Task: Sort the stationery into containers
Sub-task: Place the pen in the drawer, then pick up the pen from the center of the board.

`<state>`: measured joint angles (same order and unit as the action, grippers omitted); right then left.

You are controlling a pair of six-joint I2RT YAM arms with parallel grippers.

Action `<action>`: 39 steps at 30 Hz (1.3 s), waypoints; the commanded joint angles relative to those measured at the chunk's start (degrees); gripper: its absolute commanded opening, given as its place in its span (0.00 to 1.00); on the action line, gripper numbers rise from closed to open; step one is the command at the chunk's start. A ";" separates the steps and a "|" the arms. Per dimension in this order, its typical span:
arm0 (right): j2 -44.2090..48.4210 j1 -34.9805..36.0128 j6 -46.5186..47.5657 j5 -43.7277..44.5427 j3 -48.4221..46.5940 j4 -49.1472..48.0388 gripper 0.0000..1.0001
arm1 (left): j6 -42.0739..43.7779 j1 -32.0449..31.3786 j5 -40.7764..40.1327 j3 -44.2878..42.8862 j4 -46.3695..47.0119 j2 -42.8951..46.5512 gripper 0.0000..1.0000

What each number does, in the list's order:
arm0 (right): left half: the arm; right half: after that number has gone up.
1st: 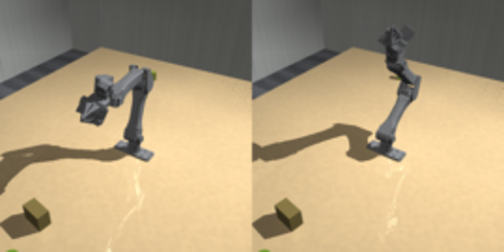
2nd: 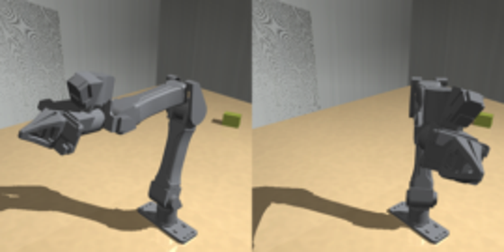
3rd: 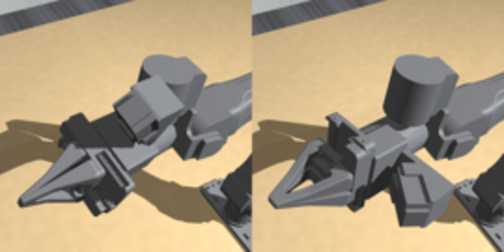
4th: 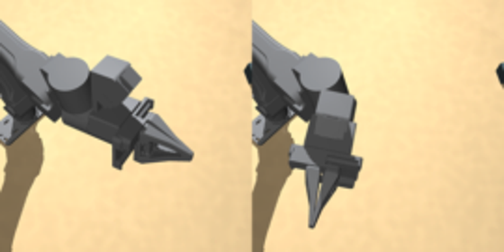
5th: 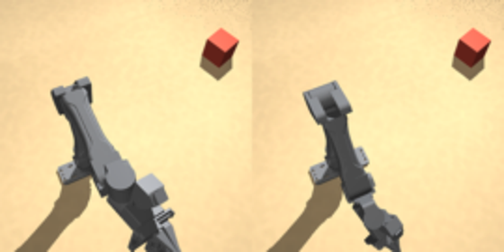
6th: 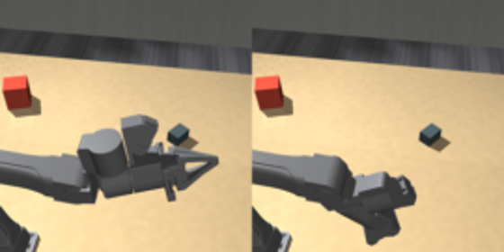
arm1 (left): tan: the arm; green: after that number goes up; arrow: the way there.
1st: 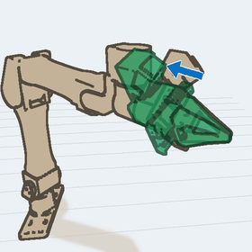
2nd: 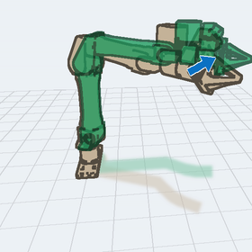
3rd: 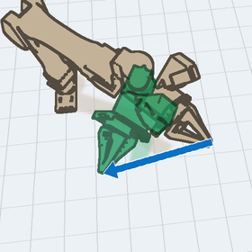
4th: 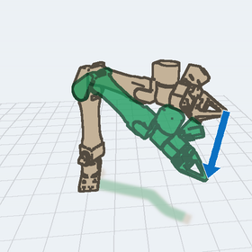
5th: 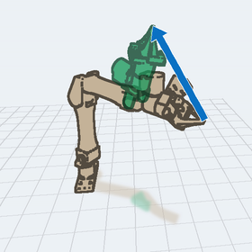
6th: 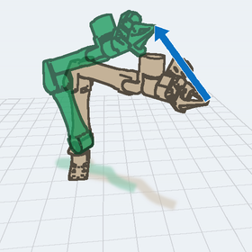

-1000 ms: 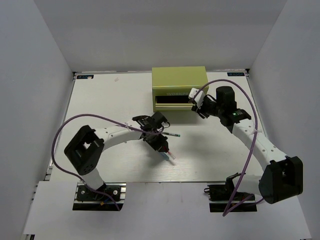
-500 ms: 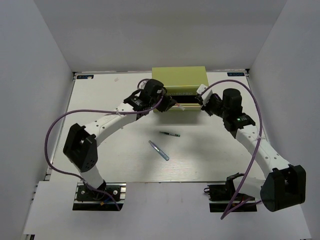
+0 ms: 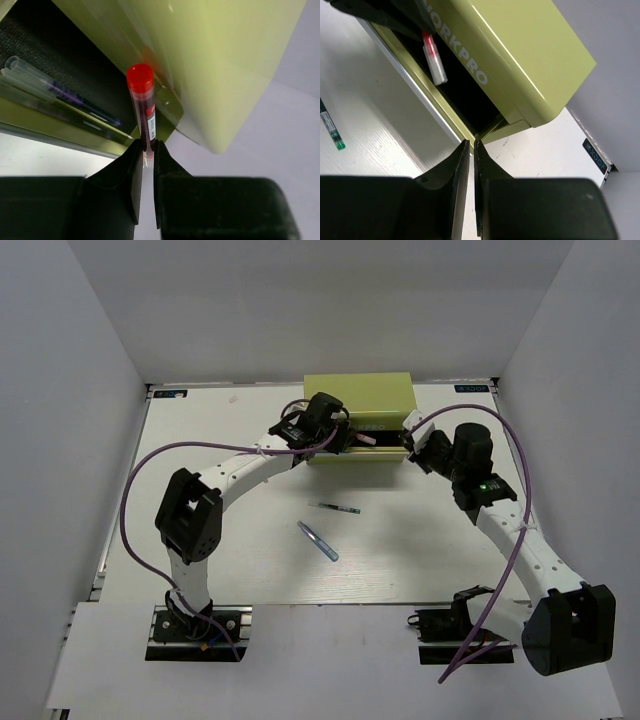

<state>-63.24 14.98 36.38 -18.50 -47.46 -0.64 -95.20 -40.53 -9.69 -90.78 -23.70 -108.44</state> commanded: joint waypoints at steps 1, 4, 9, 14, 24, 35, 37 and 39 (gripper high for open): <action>1.10 -0.66 -0.70 -0.04 0.35 -2.70 0.13 | -5.43 0.19 -3.23 -0.62 1.56 1.48 0.12; 1.02 -0.74 -0.52 -0.39 0.53 -2.43 0.13 | -6.05 0.19 -3.23 -0.10 2.26 1.48 0.32; 0.75 -1.18 0.62 -3.37 0.18 -0.68 0.26 | -6.05 0.19 -2.70 1.65 2.16 2.10 0.56; -0.30 -1.01 3.33 -9.79 -1.58 5.02 0.36 | -6.05 0.19 -1.56 2.80 2.17 3.41 0.60; -12.42 0.31 29.00 -33.79 -9.84 34.65 0.13 | 8.17 0.80 3.10 20.80 11.83 23.34 0.17; -26.13 11.99 30.69 -23.09 -12.13 31.51 0.48 | 23.57 1.33 -6.38 37.35 -6.58 45.06 0.83; -28.15 13.84 26.82 -21.06 -12.39 27.48 0.52 | 22.52 1.33 -9.81 37.95 -10.03 46.56 0.88; -30.09 16.21 22.28 -17.65 -13.53 25.53 0.55 | 22.51 1.33 -11.91 38.66 -11.62 49.19 0.88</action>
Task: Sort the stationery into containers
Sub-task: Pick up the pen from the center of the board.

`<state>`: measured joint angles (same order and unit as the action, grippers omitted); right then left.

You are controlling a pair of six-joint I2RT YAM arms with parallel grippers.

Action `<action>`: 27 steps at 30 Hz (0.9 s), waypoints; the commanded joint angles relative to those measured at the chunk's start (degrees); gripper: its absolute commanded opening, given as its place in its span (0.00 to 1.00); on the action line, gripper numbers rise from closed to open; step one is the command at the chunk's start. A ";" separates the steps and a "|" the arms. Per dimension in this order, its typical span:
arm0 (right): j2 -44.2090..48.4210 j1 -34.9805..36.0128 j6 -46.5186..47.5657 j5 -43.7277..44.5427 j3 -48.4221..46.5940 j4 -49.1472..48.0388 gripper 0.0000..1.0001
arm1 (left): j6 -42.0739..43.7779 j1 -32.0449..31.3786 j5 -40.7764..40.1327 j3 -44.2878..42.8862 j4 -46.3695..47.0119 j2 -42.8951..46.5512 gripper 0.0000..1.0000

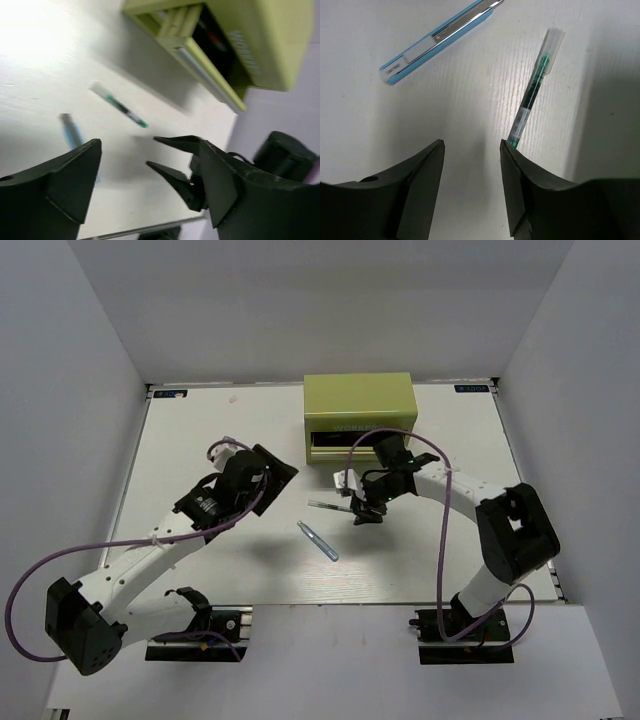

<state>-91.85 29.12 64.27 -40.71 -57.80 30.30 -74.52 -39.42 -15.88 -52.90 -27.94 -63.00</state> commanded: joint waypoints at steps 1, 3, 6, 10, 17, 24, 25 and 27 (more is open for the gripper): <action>-3.75 2.69 -6.60 5.54 -3.54 -7.87 0.55 | 1.31 0.22 -6.26 1.57 -7.39 4.55 0.92; -5.26 4.27 -9.33 8.88 -5.21 -9.64 0.55 | 0.70 0.22 -6.79 2.98 -7.39 5.87 0.92; -8.16 5.59 -11.97 12.22 -6.27 -10.97 0.55 | 0.17 0.22 -6.10 4.91 -7.39 7.19 0.92; -10.36 6.47 -14.78 16.62 -6.62 -13.43 0.52 | -0.36 0.22 -4.87 6.84 -7.91 7.81 0.92; -13.26 7.00 -14.53 17.86 -7.33 -11.15 0.43 | -0.36 0.22 -4.34 8.61 -7.92 10.00 0.92; -14.58 7.70 -11.98 14.43 -6.98 -4.74 0.19 | -0.89 0.22 -4.34 9.93 -7.92 11.15 0.92; -14.49 7.61 -11.45 14.26 -6.71 -4.29 0.16 | -0.89 0.22 -4.34 9.93 -7.92 11.15 0.92; -13.01 7.70 -11.53 13.90 -4.96 -4.72 0.08 | -0.89 0.22 -4.34 9.93 -7.92 11.15 0.92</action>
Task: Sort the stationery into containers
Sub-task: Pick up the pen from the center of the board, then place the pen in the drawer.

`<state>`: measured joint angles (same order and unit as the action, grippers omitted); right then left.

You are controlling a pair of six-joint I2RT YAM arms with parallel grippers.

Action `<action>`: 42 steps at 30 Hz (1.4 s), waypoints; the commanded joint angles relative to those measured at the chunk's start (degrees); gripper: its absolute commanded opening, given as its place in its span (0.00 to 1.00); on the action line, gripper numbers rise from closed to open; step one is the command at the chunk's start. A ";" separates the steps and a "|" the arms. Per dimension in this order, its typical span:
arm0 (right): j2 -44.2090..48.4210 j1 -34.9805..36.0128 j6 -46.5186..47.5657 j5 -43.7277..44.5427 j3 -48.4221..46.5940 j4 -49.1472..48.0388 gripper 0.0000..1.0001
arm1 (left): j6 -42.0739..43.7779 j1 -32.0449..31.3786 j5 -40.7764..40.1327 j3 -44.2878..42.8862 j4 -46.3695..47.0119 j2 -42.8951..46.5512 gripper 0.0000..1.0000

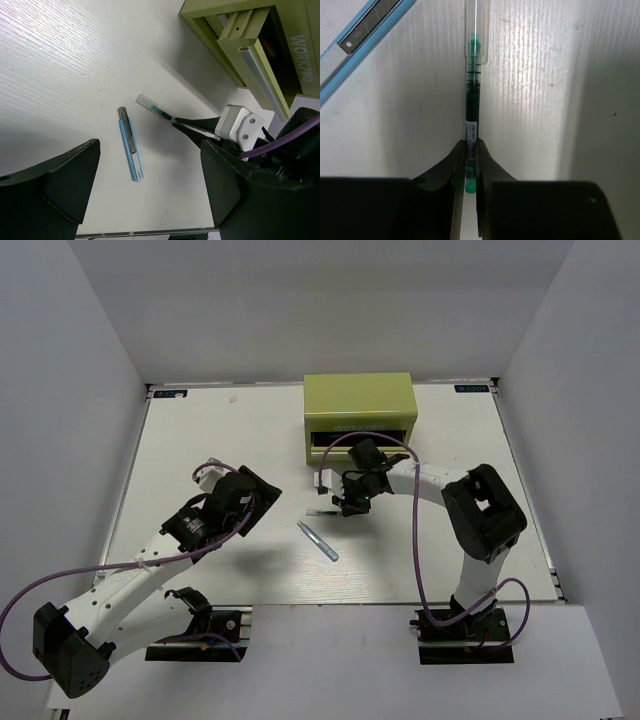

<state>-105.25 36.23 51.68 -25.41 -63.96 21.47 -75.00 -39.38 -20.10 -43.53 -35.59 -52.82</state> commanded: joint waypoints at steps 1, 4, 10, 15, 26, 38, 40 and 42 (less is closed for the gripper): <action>1.18 0.60 1.14 -1.40 1.73 3.93 0.06 | -0.41 0.18 -0.12 0.55 -0.27 0.44 0.92; 5.13 0.60 -0.87 -0.17 3.23 1.56 0.01 | -0.41 0.18 -0.12 0.55 -0.27 0.43 0.92; 15.05 -0.45 -5.36 0.28 -1.51 0.33 0.00 | -3.04 0.18 1.03 2.21 -0.27 -1.14 0.92; 20.61 -0.63 -5.54 -0.17 -5.29 -0.38 0.00 | -4.19 0.18 3.13 2.22 0.88 -3.78 0.90; 15.62 -6.08 -2.21 11.16 -13.64 -0.73 0.00 | -5.24 0.18 6.12 1.69 1.58 -8.62 0.90; 11.82 -9.68 3.95 13.37 -14.96 -1.70 0.35 | -5.77 0.18 6.12 3.36 2.11 -7.56 0.90; 12.87 -10.04 4.04 11.88 -14.00 -1.96 0.37 | -5.77 0.18 6.12 3.36 2.11 -7.56 0.90; 13.75 -9.95 3.95 10.91 -13.47 -2.57 0.37 | -5.77 0.18 6.12 3.36 2.11 -7.56 0.90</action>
<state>-93.47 26.55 54.65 -12.58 -76.01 20.84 -80.36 -39.38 -14.06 -40.47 -33.95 -61.56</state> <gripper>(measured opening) 0.372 0.906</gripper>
